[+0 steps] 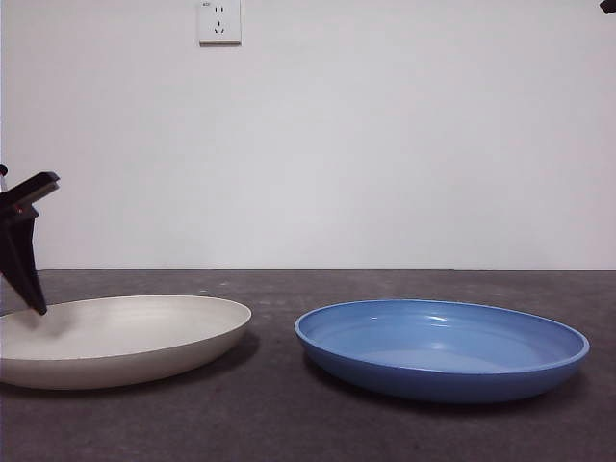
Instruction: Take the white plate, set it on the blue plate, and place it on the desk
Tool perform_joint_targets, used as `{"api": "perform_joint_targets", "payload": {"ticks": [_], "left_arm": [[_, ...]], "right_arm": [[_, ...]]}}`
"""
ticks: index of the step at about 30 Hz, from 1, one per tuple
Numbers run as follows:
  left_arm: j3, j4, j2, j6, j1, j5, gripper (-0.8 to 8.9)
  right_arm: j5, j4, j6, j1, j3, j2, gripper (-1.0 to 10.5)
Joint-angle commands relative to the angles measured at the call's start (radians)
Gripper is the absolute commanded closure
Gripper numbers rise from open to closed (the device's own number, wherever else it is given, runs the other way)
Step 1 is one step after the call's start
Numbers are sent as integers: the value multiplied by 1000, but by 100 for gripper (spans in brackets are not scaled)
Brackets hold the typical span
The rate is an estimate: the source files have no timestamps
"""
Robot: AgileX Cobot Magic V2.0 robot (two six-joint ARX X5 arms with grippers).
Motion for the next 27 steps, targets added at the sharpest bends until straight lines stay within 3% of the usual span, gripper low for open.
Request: {"api": "perform_joint_targets", "payload": {"ticks": [1,5,10,16,27], "left_arm": [[16,2,38,19,0,-6,637],[16,10,56,19,0,-6,649],[16,13,68,27,0,-7,806],[35,10,67,37,1,-36,807],[298,-233,45,8,-36,-27,805]], "right_arm": [[1,7,-12,4,18,5,273],[1,7,-12,4,18,5,273],[1,6,-12,4,18,5,273],[1,6,-12,4,18,4,273],[2,-89,-16,4,51,2,274]]}}
